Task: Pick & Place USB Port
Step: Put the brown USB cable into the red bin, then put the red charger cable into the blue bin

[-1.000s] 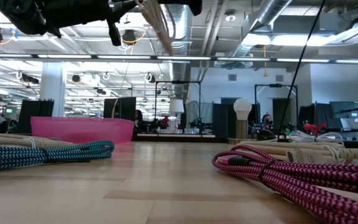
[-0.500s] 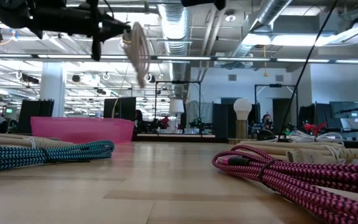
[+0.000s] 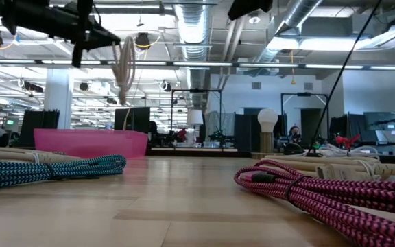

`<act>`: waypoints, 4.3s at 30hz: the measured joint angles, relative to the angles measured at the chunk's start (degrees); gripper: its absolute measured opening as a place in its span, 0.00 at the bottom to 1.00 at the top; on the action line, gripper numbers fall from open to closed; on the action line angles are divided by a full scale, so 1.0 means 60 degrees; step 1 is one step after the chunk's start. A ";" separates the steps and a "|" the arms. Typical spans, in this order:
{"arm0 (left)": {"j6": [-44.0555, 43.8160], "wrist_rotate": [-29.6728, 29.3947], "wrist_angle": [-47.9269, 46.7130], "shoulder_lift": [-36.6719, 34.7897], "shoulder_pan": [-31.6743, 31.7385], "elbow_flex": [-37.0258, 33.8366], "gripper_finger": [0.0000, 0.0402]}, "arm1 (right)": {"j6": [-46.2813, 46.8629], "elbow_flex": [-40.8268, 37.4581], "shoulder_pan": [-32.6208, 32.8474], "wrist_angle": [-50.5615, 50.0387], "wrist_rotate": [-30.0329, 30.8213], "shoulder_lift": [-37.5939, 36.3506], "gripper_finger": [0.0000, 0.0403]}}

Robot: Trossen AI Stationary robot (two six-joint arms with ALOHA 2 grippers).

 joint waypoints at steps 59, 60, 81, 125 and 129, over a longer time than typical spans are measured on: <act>0.1931 -0.4477 -0.1612 0.2881 0.0882 -0.1151 0.15 | 0.1260 0.0000 0.0004 -0.0463 0.1978 -0.1199 0.17; 0.1931 -0.4371 -0.1578 0.2881 0.0882 -0.1151 0.16 | 0.1260 0.0000 0.0000 -0.0476 0.1978 -0.1199 0.17; 0.2300 0.0989 0.0619 0.0572 0.0048 0.0106 0.19 | 0.1162 0.0002 0.0076 -0.0565 0.1971 -0.1701 0.17; 0.1718 0.0672 0.3879 0.0262 -0.6372 0.0780 0.19 | 0.2666 0.0000 0.2666 -0.1814 -0.2821 -0.2345 0.17; 0.1574 0.0672 0.3919 0.0265 -0.6375 0.0780 0.19 | 0.2652 -0.0004 0.2615 -0.1818 -0.2808 -0.2219 0.17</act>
